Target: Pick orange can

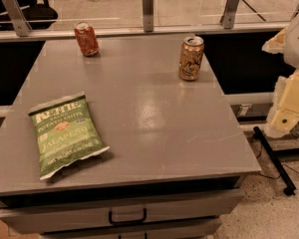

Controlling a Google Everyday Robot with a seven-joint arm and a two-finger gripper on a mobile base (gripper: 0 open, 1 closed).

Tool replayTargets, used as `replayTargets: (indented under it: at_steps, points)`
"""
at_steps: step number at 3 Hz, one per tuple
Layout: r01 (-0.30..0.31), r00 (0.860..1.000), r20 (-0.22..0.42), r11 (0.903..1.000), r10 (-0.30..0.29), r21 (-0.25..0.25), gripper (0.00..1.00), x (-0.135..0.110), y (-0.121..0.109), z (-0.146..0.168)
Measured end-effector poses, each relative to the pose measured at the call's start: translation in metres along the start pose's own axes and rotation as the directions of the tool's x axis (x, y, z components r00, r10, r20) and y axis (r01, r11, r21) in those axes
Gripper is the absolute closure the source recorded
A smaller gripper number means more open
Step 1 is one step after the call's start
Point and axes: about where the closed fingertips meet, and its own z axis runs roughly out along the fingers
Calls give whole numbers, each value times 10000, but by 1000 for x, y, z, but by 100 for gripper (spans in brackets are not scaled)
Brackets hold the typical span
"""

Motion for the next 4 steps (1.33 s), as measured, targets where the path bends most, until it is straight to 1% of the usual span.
replayTargets:
  at_steps: [1, 2, 3, 4]
  points:
    - [8, 10000, 89, 10000, -9, 67, 0, -1, -2, -2]
    - [-116, 9971, 756, 9993, 88, 366, 0, -12, -22, 12]
    - [-350, 9788, 2038, 9961, 179, 805, 0, -40, -66, 48]
    - [-818, 9423, 3323, 9902, 399, 1129, 0, -69, -109, 83]
